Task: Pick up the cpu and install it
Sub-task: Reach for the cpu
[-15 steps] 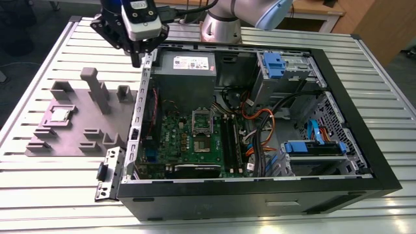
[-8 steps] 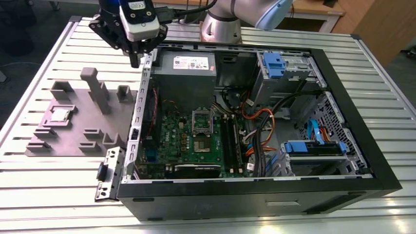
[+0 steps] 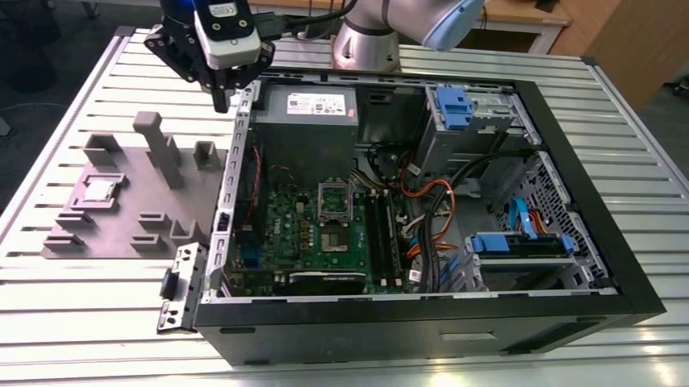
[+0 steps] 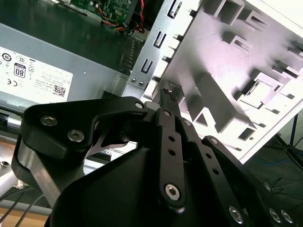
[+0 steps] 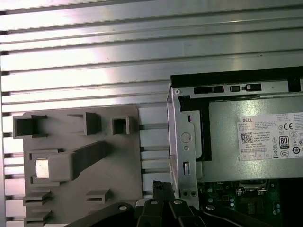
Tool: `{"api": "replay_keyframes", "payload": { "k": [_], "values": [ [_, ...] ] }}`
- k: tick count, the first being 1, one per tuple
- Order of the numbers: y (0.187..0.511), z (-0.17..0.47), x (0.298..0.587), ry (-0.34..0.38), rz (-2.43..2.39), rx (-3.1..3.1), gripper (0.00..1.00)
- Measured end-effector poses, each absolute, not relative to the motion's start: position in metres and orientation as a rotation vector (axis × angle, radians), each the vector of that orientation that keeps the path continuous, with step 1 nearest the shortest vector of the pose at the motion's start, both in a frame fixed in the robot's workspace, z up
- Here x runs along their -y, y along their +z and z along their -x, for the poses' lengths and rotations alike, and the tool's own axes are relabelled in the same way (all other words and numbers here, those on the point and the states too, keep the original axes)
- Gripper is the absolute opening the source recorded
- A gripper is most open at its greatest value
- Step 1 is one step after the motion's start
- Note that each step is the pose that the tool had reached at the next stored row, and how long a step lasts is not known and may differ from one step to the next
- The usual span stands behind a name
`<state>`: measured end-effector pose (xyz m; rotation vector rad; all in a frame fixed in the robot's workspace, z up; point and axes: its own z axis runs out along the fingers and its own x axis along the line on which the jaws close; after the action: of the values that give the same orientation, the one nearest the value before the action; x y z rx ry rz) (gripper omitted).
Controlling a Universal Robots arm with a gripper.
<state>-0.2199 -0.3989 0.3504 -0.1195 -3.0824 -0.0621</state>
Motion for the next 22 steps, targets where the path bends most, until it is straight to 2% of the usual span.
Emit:
{"api": "replay_keyframes", "payload": {
  "k": [22],
  "values": [
    [0.3480, 0.2266, 0.3989, -0.062, 0.119, 3.079, 0.11]
  ]
}}
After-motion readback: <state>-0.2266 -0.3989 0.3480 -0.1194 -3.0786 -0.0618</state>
